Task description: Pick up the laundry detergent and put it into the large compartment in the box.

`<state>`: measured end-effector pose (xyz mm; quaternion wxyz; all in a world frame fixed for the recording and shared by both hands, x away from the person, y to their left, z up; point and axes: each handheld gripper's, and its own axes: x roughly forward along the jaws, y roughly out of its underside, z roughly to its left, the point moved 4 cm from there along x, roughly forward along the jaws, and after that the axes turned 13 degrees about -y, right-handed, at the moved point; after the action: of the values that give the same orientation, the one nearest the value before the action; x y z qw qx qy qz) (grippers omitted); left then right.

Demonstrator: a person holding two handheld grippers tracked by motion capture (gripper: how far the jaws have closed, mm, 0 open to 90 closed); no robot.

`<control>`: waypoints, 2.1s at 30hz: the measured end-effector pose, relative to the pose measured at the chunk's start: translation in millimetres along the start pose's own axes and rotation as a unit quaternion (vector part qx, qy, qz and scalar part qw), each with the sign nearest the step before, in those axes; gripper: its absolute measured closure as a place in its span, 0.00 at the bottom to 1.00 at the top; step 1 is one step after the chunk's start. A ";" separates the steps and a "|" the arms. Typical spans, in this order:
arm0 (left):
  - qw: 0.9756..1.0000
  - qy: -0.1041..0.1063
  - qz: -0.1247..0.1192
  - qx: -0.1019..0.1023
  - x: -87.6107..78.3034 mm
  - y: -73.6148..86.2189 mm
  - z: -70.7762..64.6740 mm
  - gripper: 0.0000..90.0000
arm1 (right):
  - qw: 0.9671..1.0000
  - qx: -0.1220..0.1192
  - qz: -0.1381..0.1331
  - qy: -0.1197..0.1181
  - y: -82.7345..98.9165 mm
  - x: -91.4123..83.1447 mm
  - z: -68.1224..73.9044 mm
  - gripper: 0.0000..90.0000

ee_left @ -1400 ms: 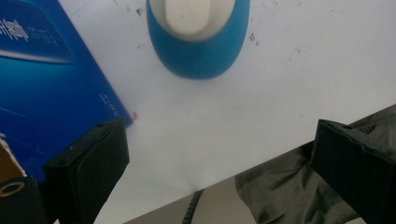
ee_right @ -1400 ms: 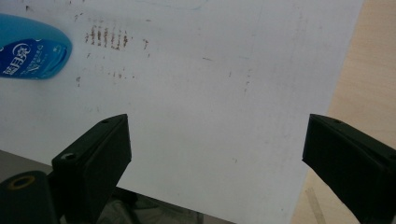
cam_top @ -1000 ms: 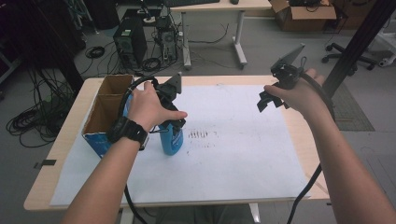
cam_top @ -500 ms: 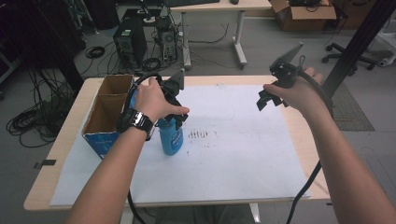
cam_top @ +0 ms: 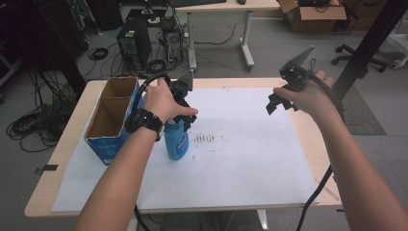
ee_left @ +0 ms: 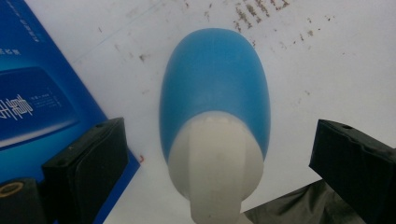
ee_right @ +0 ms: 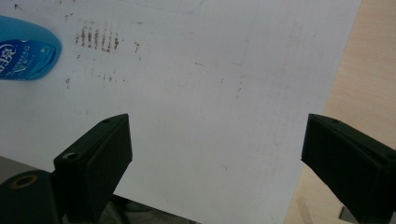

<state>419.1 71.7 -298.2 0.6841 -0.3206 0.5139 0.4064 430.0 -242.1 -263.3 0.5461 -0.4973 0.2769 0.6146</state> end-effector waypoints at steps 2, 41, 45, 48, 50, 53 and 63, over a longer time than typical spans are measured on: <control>1.000 -0.005 0.001 0.003 1.4 -0.5 -0.9 0.05 | 1.000 0.000 -0.001 -0.001 0.6 0.5 -0.9 0.10; 1.000 -0.013 0.014 0.009 30.6 1.7 -10.1 0.08 | 1.000 0.001 0.002 -0.004 6.2 10.5 -7.8 0.10; 1.000 -0.014 0.014 0.008 30.8 1.4 -10.2 0.09 | 1.000 -0.001 0.002 -0.003 6.3 10.7 -8.2 0.10; 1.000 -0.014 0.016 0.008 31.3 1.8 -9.3 0.11 | 1.000 0.001 0.004 -0.002 6.5 11.1 -8.4 0.10; 1.000 -0.014 0.016 0.007 32.1 2.1 -8.5 0.12 | 1.000 0.001 0.004 -0.003 6.5 11.6 -8.4 0.10; 1.000 -0.012 0.015 0.005 33.3 2.2 -7.7 0.14 | 1.000 0.000 0.005 -0.003 6.5 12.6 -8.2 0.10; 1.000 -0.009 0.016 0.002 33.9 1.3 -7.6 0.20 | 1.000 0.000 0.008 -0.002 6.0 15.5 -8.8 0.10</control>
<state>419.3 73.5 -333.0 0.6826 -0.3073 0.5137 0.4192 428.4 -245.2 -281.8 0.5420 -0.4935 0.2798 0.6200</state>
